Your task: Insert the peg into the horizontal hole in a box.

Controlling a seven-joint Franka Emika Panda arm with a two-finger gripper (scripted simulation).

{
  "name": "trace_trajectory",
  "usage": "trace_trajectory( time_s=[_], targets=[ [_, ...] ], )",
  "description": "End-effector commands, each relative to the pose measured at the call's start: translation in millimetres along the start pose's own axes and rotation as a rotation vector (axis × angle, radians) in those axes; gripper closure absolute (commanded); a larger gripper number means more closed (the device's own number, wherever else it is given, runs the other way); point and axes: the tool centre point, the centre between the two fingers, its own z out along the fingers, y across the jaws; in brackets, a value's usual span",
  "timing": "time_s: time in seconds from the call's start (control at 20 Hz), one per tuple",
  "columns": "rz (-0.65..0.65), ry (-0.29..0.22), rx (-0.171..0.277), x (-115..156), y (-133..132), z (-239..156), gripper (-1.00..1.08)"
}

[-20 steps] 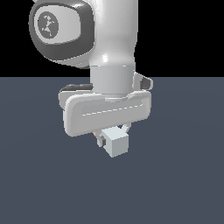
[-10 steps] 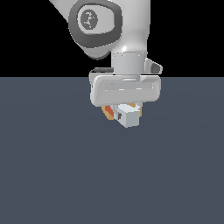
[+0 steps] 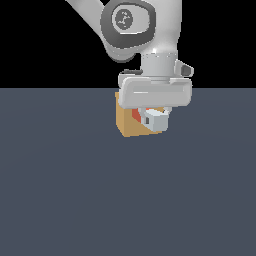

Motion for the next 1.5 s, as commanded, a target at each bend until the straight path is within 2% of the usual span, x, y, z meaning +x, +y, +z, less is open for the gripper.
trace_trajectory(
  time_s=[0.0, 1.05, 1.25, 1.45],
  targets=[
    [0.013, -0.001, -0.003, 3, 7, -4, 1.08],
    [0.02, 0.0, -0.002, 6, 12, -6, 1.08],
    [0.02, 0.0, -0.002, 17, 12, -6, 1.08],
    [0.019, 0.0, -0.003, 42, 12, -7, 1.08]
  ],
)
